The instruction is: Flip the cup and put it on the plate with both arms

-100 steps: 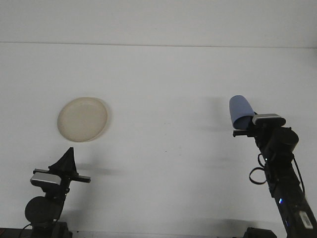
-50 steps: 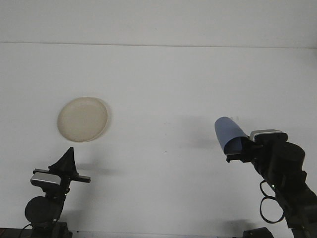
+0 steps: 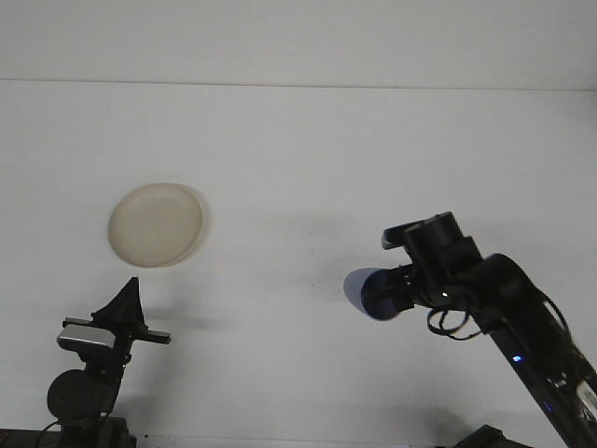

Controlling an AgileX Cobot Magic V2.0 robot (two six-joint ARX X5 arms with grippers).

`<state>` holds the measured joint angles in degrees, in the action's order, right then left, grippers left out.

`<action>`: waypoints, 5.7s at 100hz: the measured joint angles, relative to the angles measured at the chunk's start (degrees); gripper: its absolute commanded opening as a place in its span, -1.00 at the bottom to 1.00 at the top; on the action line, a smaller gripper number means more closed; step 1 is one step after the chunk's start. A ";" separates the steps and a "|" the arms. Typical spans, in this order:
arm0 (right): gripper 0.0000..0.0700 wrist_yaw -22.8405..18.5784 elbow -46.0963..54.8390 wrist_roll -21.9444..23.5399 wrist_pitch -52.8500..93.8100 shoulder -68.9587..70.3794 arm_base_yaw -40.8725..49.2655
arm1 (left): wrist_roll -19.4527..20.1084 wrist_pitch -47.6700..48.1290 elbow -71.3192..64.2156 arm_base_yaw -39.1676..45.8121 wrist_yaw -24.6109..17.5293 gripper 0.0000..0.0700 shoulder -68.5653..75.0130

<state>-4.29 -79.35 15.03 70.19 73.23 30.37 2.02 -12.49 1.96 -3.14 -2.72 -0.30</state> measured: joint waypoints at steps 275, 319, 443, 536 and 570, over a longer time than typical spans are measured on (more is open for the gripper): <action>-0.01 7.67 -12.68 -8.48 0.61 0.72 -16.22 | 0.00 0.00 0.00 0.00 0.00 -0.97 0.00; 0.00 7.61 17.77 -10.73 -20.65 -25.44 -25.16 | 0.02 0.00 0.00 0.00 0.02 -0.97 0.00; -0.01 5.64 49.92 -12.24 -56.28 -41.66 -25.07 | 0.00 0.00 0.00 0.00 0.02 -0.97 0.00; -0.01 5.66 49.92 -12.24 -57.33 -41.66 -25.07 | -9.51 14.99 22.47 0.00 0.00 -0.97 -13.40; -0.01 5.66 49.92 -12.24 -57.40 -41.66 -25.07 | -6.23 40.63 54.10 0.00 0.00 -0.97 -39.85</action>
<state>1.37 -29.43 2.79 12.80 31.57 5.30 -4.21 28.14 56.05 -3.14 -2.72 -40.14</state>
